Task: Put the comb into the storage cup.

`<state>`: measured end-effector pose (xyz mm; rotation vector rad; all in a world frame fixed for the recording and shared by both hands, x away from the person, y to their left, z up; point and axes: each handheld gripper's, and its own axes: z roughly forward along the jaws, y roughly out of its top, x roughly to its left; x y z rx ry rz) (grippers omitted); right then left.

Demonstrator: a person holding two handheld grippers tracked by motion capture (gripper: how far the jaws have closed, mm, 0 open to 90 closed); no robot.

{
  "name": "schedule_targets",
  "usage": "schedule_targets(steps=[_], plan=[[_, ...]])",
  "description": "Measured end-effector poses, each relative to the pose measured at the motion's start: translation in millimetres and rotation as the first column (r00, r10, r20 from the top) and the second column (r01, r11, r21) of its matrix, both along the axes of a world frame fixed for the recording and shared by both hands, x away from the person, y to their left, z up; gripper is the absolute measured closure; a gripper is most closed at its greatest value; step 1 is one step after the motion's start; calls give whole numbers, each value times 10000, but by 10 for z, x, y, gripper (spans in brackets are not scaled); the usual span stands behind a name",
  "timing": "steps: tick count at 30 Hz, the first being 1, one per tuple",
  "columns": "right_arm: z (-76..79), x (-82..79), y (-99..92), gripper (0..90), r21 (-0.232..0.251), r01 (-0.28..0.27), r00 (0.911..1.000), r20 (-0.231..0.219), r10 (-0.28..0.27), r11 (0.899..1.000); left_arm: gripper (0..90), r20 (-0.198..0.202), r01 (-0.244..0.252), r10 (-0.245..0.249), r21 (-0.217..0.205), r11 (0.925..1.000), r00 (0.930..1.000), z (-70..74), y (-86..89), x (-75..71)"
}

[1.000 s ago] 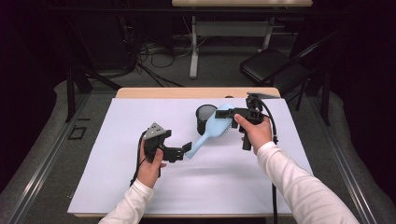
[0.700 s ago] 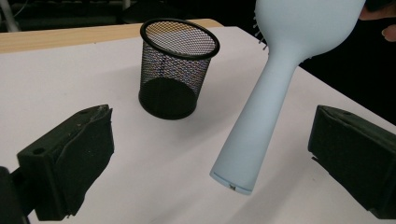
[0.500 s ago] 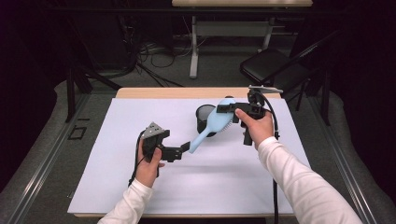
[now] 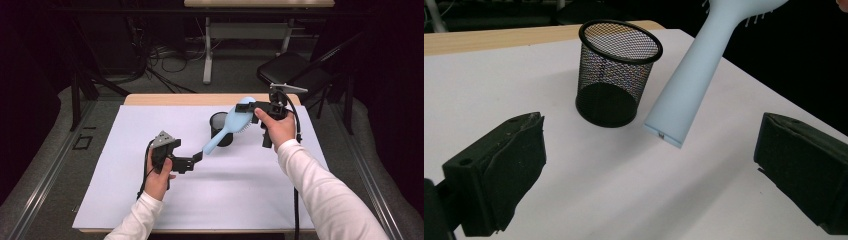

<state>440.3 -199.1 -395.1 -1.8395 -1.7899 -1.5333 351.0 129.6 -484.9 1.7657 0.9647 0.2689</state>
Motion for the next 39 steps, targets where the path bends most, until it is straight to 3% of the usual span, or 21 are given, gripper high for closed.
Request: schedule_targets(steps=[20, 39], plan=[[259, 186, -52, 482, -364, 813, 9953, 558, -792, 9960, 5, -21, -2, 2, -89, 10000, 10000, -1, 13, 2], [463, 272, -38, 482, -948, 1240, 9871, 1136, -1130, 9877, 5, -55, 19, -20, -156, 9999, 10000, -1, 24, 5]])
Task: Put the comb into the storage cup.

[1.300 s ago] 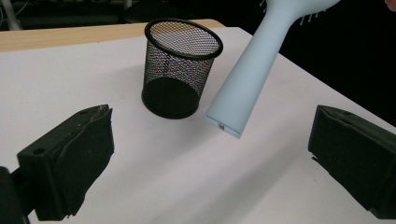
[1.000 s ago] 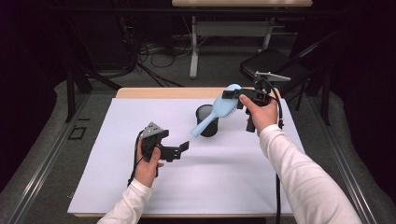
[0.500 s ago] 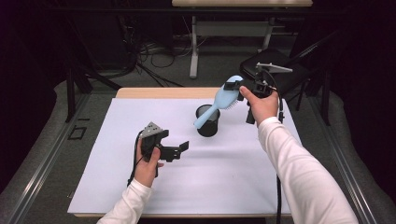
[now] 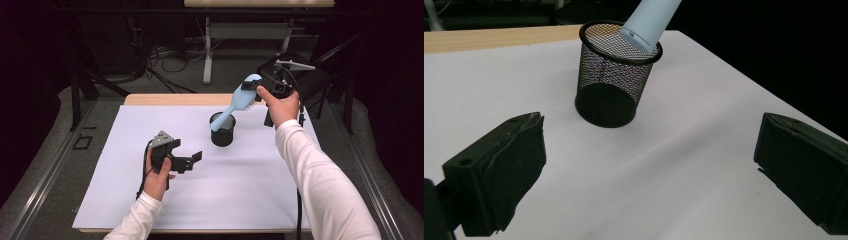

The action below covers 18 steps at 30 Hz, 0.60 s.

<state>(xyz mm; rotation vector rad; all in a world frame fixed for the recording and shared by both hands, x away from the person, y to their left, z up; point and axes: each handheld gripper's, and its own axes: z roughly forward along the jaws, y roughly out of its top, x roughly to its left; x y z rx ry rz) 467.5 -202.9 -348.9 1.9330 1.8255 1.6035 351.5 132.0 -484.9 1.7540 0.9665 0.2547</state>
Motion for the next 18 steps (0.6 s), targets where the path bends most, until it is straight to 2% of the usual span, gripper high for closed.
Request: schedule_targets(steps=[18], plan=[[80, 37, -36, 483, -385, 518, 9980, 377, -504, 9979, 5, -15, 43, -43, 41, 10000, 10000, -7, -8, 0]])
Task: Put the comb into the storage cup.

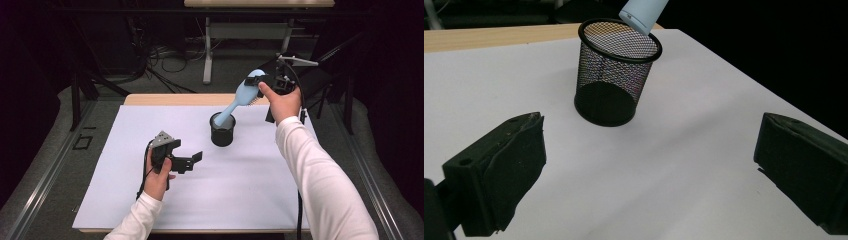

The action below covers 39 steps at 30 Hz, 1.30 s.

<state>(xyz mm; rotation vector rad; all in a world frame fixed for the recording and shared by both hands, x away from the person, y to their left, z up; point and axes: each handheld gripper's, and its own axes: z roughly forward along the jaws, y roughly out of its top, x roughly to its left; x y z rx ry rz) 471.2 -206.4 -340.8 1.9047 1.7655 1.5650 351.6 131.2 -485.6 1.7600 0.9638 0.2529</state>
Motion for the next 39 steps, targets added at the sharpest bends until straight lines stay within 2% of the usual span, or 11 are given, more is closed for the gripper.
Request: schedule_targets(steps=[6, 13, 33, 39], plan=[[6, 11, -11, 483, -93, 214, 9996, 198, -212, 9997, 5, 4, 1, -1, -1, 10000, 10000, 0, -1, -1], [-5, 19, -7, 483, -444, 291, 9993, 234, -280, 9986, 5, -6, 38, -38, 57, 10000, 10000, -7, -7, 0], [-99, 28, 155, 482, -1506, 144, 9976, 688, -41, 9885, 6, -60, 42, -41, 20, 10000, 10000, -15, -4, 5], [-115, 35, 230, 482, -1622, 46, 9971, 755, 78, 9867, 5, -89, 15, -15, 22, 10000, 10000, -16, -3, 2]])
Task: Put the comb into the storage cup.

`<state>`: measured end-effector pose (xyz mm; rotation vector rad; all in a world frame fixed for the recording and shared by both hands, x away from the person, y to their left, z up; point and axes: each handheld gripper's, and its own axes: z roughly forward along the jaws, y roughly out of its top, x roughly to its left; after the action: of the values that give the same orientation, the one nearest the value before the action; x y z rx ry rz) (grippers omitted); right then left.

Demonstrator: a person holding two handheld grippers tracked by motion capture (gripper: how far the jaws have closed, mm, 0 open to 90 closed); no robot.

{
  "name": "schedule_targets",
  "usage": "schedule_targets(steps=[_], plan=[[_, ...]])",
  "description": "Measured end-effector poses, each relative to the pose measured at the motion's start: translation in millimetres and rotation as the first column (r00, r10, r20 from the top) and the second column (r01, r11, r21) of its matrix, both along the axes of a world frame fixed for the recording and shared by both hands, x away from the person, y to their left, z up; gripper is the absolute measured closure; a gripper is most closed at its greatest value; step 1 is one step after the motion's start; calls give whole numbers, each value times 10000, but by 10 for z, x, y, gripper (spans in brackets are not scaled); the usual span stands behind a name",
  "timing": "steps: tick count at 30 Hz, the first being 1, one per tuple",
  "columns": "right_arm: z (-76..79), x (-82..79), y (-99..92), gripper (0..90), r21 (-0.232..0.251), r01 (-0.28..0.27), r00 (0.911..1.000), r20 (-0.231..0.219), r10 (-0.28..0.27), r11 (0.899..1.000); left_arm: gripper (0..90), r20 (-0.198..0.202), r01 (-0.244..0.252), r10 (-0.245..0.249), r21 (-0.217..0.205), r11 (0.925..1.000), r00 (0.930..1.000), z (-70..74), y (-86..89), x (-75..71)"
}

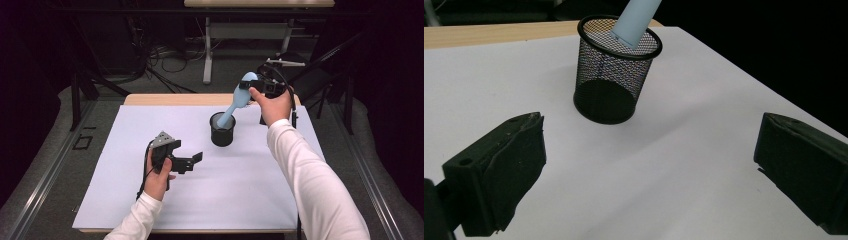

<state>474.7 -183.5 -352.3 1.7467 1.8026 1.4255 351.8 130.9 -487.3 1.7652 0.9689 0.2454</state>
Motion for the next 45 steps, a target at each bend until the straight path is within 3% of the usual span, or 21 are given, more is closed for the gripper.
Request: schedule_targets(steps=[21, 33, 45], plan=[[-40, 62, 214, 482, -964, -252, 9996, 105, 263, 9950, 6, -1, -19, 19, -8, 10000, 10000, -4, 11, 5], [-109, 76, 362, 482, -1690, -550, 9981, 166, 586, 9841, 5, 13, -14, 14, 2, 10000, 10000, -4, 11, 5], [-178, 79, 422, 481, -1977, -644, 9972, 254, 708, 9781, 5, 13, -14, 14, 24, 10000, 10000, -6, 7, 5]])
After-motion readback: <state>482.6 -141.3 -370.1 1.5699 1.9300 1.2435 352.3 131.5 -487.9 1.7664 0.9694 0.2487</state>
